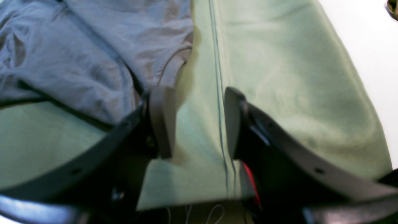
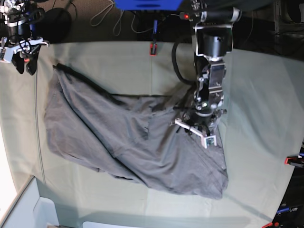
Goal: Layout the t-shirt on the table in an organized manner, then fold the t-shirt properly
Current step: 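Release the shirt with the left gripper and reposition it over the fabric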
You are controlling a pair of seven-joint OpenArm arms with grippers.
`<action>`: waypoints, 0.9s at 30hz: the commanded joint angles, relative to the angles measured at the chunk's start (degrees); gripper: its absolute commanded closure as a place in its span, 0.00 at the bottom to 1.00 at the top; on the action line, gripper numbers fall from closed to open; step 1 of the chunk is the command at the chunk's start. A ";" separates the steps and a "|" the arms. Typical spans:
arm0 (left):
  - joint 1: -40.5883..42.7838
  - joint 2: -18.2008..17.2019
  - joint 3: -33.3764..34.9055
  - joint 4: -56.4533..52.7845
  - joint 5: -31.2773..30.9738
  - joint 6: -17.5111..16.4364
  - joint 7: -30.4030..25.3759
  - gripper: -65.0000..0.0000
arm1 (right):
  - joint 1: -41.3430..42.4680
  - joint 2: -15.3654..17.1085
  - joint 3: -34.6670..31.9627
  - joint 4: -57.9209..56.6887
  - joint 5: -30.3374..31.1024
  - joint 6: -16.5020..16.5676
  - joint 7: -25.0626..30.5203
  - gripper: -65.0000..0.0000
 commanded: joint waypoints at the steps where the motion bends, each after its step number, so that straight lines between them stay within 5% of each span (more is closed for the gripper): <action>1: -0.05 0.41 0.42 1.35 -0.06 -0.10 1.16 0.75 | -0.22 0.50 0.29 0.82 1.03 0.21 1.57 0.60; 7: 0.57 0.41 0.16 1.96 -0.06 -0.10 1.16 0.66 | -0.22 0.59 -1.73 0.82 1.03 0.21 1.57 0.60; 15: 1.09 0.49 0.07 2.67 -0.06 -0.10 1.16 1.00 | -0.22 0.50 -1.73 0.91 1.03 0.21 1.57 0.60; 20: 2.24 0.49 0.07 4.34 -0.41 -0.10 1.16 1.00 | -0.14 0.50 -1.73 1.08 1.03 0.21 1.57 0.60; 27: 7.86 -0.12 0.16 18.40 -11.22 0.34 1.77 1.00 | 2.76 0.50 -4.45 1.08 1.03 0.21 1.57 0.60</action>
